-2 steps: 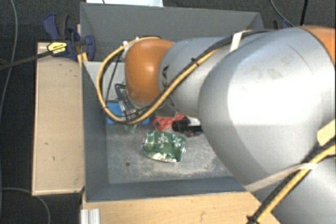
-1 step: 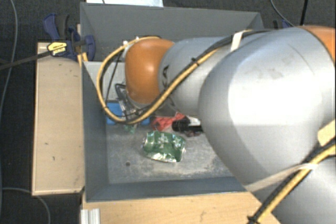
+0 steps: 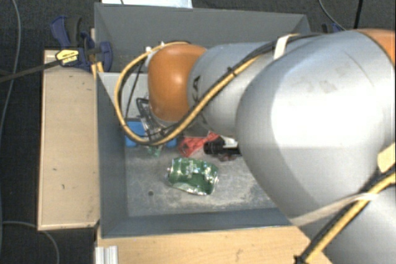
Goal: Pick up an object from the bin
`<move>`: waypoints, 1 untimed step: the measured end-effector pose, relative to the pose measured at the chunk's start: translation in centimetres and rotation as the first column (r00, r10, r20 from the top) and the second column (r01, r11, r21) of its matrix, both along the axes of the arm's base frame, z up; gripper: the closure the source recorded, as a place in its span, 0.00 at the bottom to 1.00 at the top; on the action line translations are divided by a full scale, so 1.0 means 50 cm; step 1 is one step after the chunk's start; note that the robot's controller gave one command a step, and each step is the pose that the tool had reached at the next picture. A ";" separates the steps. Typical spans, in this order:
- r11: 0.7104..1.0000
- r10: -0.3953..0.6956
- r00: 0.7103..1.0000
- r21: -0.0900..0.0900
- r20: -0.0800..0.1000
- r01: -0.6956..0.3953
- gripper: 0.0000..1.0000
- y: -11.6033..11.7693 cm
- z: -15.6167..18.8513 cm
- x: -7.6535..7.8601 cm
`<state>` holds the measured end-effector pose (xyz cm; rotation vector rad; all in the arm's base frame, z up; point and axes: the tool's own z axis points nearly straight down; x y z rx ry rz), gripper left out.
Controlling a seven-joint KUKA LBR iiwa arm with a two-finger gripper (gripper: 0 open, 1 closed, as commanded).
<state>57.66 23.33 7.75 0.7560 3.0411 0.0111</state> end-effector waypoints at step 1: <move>1.000 0.000 1.000 -0.001 -0.003 0.000 1.00 -0.001 0.024 -0.002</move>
Offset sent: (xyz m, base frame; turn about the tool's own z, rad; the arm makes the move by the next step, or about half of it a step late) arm -0.0002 0.0001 0.0052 0.0000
